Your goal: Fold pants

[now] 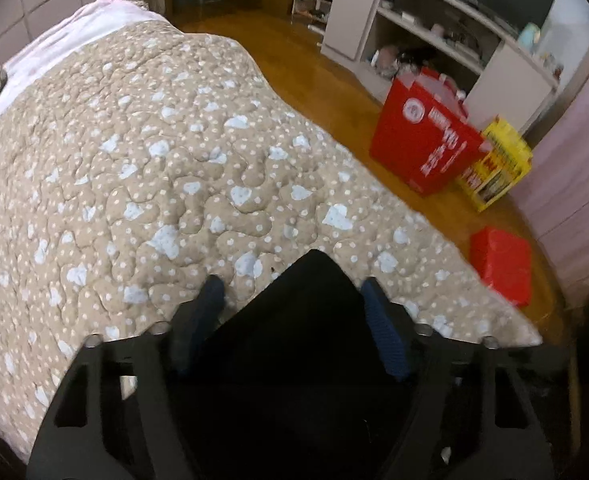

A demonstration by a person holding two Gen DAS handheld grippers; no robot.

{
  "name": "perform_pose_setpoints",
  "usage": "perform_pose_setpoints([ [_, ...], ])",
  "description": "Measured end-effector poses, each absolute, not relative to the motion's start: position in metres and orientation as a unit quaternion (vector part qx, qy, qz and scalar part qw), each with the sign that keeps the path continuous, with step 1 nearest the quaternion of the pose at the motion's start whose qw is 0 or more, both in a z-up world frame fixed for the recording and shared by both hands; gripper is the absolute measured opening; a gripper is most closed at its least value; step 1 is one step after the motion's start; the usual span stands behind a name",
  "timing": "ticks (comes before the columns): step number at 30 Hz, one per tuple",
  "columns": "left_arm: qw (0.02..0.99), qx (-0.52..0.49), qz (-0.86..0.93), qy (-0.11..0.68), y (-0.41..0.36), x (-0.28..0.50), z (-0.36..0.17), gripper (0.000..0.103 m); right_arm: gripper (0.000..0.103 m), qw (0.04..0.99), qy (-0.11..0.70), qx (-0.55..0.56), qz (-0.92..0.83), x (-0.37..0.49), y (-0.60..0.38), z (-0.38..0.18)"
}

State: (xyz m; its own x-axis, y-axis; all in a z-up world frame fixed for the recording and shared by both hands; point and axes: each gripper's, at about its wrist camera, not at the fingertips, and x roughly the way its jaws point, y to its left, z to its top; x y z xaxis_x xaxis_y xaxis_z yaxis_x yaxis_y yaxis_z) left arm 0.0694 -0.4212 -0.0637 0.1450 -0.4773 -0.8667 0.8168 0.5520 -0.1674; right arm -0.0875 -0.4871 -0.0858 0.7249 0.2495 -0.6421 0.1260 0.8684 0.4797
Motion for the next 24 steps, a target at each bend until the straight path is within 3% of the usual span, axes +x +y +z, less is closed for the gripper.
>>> perform_pose_setpoints([
  [1, 0.732, 0.16, -0.445, 0.49, -0.417, 0.072, -0.059, 0.05, 0.015, 0.89, 0.368, 0.265, 0.043, -0.086, -0.488, -0.085],
  [2, 0.731, 0.152, -0.447, 0.493, -0.413, 0.074, -0.055, 0.049, 0.014, 0.893, 0.367, 0.258, 0.04, -0.084, -0.486, -0.081],
  [8, 0.768, 0.083, -0.446, 0.453, -0.357, 0.077, 0.007, 0.049, 0.014, 0.922, 0.327, 0.201, 0.057, -0.082, -0.455, -0.028],
  [15, 0.832, 0.031, -0.36, 0.421, -0.227, 0.095, 0.047, 0.049, 0.013, 0.932, 0.301, 0.147, 0.14, -0.06, -0.381, 0.018],
  [22, 0.86, 0.007, -0.233, 0.455, -0.127, 0.103, 0.012, 0.049, 0.013, 0.894, 0.367, 0.116, 0.23, -0.015, -0.281, -0.02],
  [24, 0.86, 0.004, -0.223, 0.46, -0.115, 0.097, 0.004, 0.049, 0.018, 0.873, 0.4, 0.115, 0.255, -0.005, -0.258, -0.043],
])
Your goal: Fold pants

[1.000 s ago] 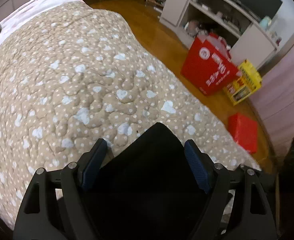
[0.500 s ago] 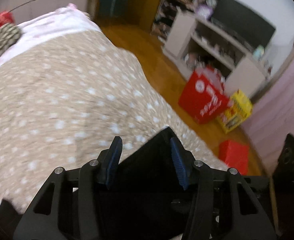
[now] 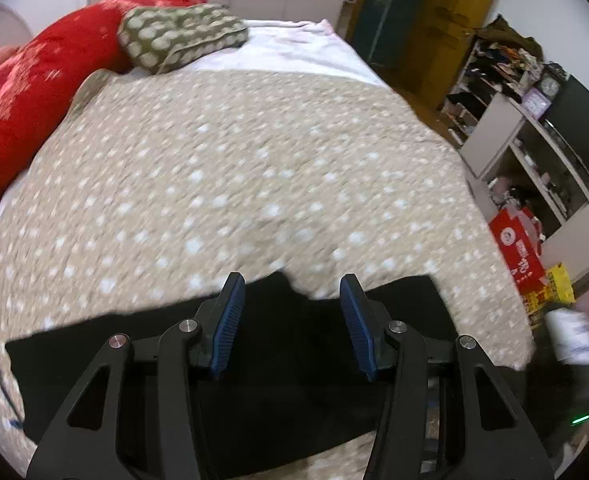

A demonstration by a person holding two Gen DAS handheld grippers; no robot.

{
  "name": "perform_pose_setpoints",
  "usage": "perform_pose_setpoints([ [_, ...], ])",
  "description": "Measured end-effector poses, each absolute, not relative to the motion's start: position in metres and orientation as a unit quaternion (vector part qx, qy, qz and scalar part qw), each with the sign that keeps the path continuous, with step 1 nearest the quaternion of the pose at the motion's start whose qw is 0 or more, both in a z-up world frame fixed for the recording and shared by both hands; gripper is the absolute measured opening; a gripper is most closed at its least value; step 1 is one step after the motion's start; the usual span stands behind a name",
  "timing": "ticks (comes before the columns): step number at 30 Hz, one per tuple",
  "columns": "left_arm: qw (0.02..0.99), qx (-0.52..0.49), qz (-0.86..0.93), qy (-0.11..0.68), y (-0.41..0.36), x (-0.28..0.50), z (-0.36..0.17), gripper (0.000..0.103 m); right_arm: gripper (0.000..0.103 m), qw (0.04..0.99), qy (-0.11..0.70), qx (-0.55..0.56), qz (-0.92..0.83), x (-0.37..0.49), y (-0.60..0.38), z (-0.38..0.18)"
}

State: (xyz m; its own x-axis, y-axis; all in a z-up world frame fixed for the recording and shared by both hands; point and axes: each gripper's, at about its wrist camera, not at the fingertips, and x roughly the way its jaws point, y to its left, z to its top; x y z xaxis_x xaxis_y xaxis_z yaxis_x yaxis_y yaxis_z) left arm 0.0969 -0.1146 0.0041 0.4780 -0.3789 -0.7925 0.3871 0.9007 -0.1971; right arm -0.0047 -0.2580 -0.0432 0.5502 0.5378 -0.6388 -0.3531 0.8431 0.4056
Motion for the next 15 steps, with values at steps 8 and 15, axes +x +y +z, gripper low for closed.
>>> perform_pose_setpoints([
  [8, 0.858, 0.003, -0.219, 0.465, -0.104, 0.072, -0.011, 0.049, 0.044, 0.889, 0.35, 0.138, 0.261, -0.03, -0.303, 0.001],
  [15, 0.848, -0.006, -0.216, 0.483, -0.11, 0.059, -0.027, 0.05, 0.033, 0.905, 0.365, 0.124, 0.182, -0.021, -0.337, -0.01],
])
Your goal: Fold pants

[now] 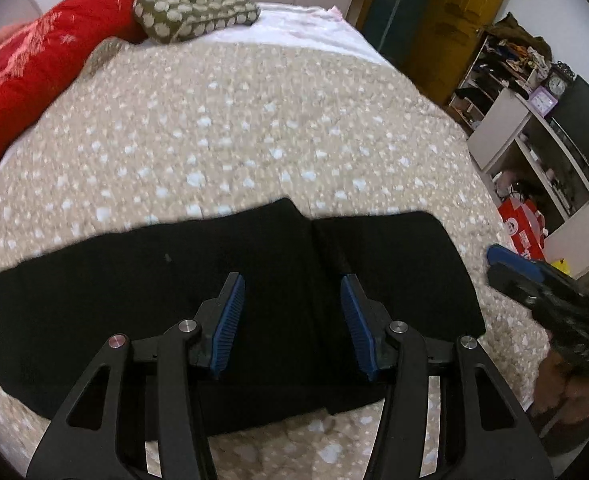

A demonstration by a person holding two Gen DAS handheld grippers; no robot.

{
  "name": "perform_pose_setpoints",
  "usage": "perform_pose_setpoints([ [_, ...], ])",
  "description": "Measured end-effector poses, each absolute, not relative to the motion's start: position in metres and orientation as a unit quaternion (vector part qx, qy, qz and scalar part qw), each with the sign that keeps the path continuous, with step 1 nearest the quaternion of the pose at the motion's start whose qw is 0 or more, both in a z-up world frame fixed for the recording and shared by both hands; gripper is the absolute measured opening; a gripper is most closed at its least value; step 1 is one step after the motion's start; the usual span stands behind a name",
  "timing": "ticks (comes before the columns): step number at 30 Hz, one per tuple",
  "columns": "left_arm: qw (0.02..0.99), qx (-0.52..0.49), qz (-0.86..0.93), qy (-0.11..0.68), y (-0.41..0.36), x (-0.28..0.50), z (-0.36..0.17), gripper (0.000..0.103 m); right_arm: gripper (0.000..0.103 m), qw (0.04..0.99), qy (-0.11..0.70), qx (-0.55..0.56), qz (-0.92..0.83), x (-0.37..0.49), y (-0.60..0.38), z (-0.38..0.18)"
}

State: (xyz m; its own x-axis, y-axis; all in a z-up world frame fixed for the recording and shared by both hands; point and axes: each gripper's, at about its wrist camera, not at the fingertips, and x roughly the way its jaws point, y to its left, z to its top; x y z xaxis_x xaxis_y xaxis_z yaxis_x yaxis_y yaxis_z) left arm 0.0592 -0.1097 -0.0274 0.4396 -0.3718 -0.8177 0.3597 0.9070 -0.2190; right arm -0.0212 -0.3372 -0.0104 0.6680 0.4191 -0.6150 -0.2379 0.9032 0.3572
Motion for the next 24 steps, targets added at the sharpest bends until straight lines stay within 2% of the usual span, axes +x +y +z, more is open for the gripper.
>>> perform_pose_setpoints([
  [5, 0.838, 0.017, -0.206, 0.506, -0.127, 0.048, -0.053, 0.051, 0.028, 0.902, 0.402, 0.066, 0.141, 0.012, -0.323, -0.044],
  [8, 0.846, 0.028, -0.195, 0.495, -0.131, 0.045, -0.057, 0.053, 0.028, 0.892, 0.422, 0.09, 0.135, 0.036, -0.333, -0.058],
  [14, 0.842, 0.012, -0.205, 0.499, -0.121, 0.048, -0.059, 0.054, 0.028, 0.903, 0.39, 0.059, 0.168, -0.005, -0.332, -0.023],
  [18, 0.845, 0.012, -0.204, 0.495, -0.121, 0.045, -0.059, 0.056, 0.028, 0.893, 0.415, 0.011, 0.172, -0.038, -0.317, -0.043],
  [20, 0.847, 0.014, -0.201, 0.492, -0.122, 0.043, -0.058, 0.056, 0.028, 0.899, 0.406, 0.017, 0.166, -0.045, -0.32, -0.052],
  [24, 0.849, 0.017, -0.194, 0.491, -0.116, 0.039, -0.051, 0.056, 0.028, 0.901, 0.395, 0.044, 0.175, -0.048, -0.324, -0.032],
])
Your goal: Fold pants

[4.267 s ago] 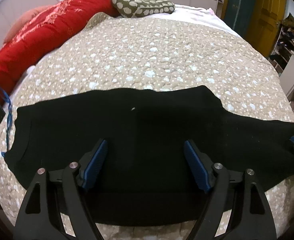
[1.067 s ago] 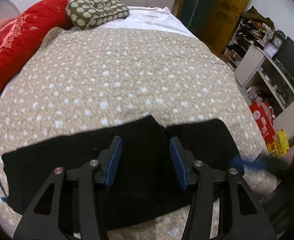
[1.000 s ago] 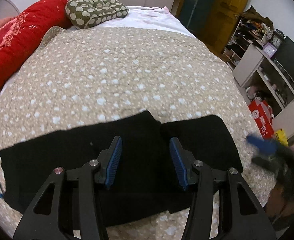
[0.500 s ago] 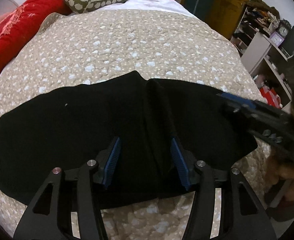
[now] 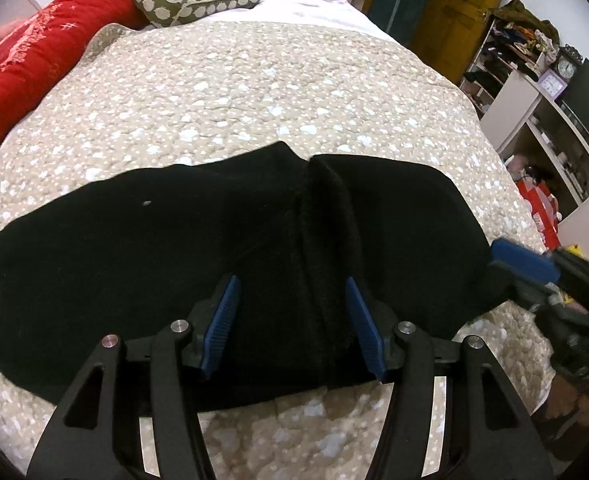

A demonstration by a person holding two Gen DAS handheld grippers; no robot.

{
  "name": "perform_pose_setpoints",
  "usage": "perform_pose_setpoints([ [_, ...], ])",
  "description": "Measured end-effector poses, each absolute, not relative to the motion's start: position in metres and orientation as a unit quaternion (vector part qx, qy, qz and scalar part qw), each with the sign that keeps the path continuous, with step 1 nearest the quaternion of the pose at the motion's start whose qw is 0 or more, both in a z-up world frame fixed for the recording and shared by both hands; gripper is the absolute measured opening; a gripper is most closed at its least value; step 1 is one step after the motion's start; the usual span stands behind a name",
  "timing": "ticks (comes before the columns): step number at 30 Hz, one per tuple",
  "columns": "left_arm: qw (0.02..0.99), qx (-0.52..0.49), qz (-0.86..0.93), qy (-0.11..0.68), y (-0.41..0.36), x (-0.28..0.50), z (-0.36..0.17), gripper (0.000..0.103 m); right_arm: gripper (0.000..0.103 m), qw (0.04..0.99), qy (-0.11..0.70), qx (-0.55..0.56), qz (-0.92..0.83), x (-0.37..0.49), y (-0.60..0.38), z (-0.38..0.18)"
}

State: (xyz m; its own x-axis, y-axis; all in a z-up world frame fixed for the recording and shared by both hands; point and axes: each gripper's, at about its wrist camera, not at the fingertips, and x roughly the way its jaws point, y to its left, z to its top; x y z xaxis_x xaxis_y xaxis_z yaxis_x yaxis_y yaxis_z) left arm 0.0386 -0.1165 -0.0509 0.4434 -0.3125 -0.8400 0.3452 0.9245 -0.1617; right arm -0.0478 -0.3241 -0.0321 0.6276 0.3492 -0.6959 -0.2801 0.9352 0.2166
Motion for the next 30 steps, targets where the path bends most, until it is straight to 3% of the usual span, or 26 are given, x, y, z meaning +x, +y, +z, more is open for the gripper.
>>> perform_pose_setpoints([
  [10, 0.865, -0.014, -0.133, 0.483, -0.054, 0.039, -0.038, 0.056, 0.028, 0.887, 0.37, -0.111, 0.252, -0.063, -0.247, -0.037],
  [17, 0.865, -0.025, -0.139, 0.482, -0.052, 0.037, -0.035, 0.056, 0.028, 0.883, 0.379, -0.116, 0.251, -0.048, -0.239, -0.062],
  [19, 0.864, -0.021, -0.143, 0.483, -0.056, 0.037, -0.036, 0.056, 0.005, 0.883, 0.382, -0.1, 0.254, -0.044, -0.24, -0.06],
  [27, 0.867, -0.028, -0.131, 0.48, -0.047, 0.04, -0.034, 0.056, 0.005, 0.884, 0.362, -0.042, 0.293, -0.053, -0.243, -0.028],
  [30, 0.864, -0.035, -0.125, 0.487, -0.044, 0.042, -0.039, 0.056, 0.005, 0.874, 0.388, -0.046, 0.289, -0.046, -0.233, -0.049],
])
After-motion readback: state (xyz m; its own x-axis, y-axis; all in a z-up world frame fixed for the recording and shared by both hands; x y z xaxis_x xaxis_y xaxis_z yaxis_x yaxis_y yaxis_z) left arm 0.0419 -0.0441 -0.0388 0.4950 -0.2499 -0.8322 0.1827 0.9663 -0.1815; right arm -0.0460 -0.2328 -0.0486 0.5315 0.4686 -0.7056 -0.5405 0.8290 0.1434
